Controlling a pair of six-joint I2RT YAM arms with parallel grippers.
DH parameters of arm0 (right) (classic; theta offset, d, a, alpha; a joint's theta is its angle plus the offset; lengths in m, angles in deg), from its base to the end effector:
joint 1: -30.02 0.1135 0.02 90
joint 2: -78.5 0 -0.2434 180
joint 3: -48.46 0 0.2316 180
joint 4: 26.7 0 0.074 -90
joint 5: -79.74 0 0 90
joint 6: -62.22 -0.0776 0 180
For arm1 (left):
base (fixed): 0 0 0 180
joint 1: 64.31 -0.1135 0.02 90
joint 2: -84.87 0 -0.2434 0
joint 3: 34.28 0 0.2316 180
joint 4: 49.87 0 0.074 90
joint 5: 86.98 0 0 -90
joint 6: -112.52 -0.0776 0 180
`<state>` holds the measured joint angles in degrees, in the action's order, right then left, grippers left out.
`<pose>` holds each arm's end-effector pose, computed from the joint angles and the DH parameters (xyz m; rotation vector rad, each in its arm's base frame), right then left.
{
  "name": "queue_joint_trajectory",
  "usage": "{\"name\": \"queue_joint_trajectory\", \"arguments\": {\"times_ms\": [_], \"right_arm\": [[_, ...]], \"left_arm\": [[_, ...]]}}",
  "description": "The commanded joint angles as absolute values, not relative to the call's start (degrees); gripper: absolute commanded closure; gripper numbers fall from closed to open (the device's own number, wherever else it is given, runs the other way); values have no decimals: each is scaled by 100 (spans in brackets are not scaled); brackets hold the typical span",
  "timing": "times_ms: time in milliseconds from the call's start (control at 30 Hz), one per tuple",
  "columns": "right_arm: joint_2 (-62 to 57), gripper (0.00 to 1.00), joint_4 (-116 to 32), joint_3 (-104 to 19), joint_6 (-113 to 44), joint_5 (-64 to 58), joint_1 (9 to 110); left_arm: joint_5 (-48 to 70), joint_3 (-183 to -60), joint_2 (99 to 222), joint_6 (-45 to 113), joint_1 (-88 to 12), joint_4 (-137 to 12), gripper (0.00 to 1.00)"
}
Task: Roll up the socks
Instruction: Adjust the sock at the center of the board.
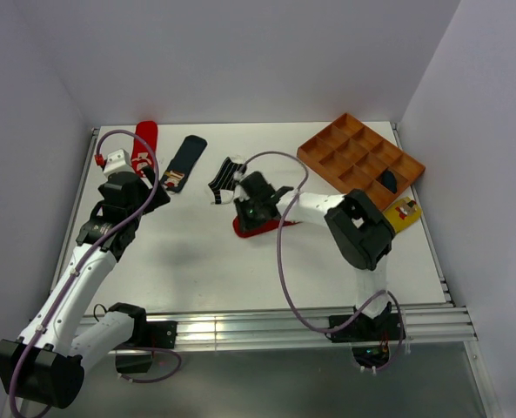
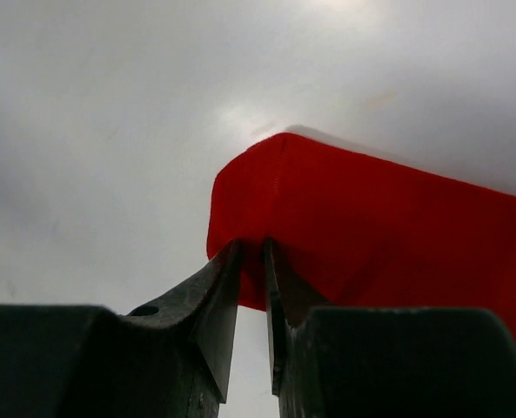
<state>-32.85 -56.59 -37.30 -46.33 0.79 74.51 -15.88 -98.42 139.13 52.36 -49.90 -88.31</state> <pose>0.2768 0.2927 0.1164 -0.6728 2.5663 0.6494 0.2343 -0.0343 0.2803 -0.4722 1.9878 -0.1415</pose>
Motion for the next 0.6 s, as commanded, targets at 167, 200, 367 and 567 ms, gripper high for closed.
{"name": "queue_joint_trajectory", "arguments": {"times_ms": [167,200,367,567], "right_arm": [[-2549,74,-5471,-4224,-4388,-1016,6070],[-2478,74,-5524,-4189,-4317,-1270,6026],[-2275,75,-5876,-3785,-4492,-1966,5386],[-2432,75,-5842,-3511,-4571,-2107,4700]], "left_arm": [[-1588,-9843,13866,5328,-5016,-8686,11],[-1596,-9851,13866,5319,-5016,-8678,11],[-1544,-9842,13875,5319,-5016,-8660,11],[-1447,-9842,13875,5328,-5016,-8651,12]]}}
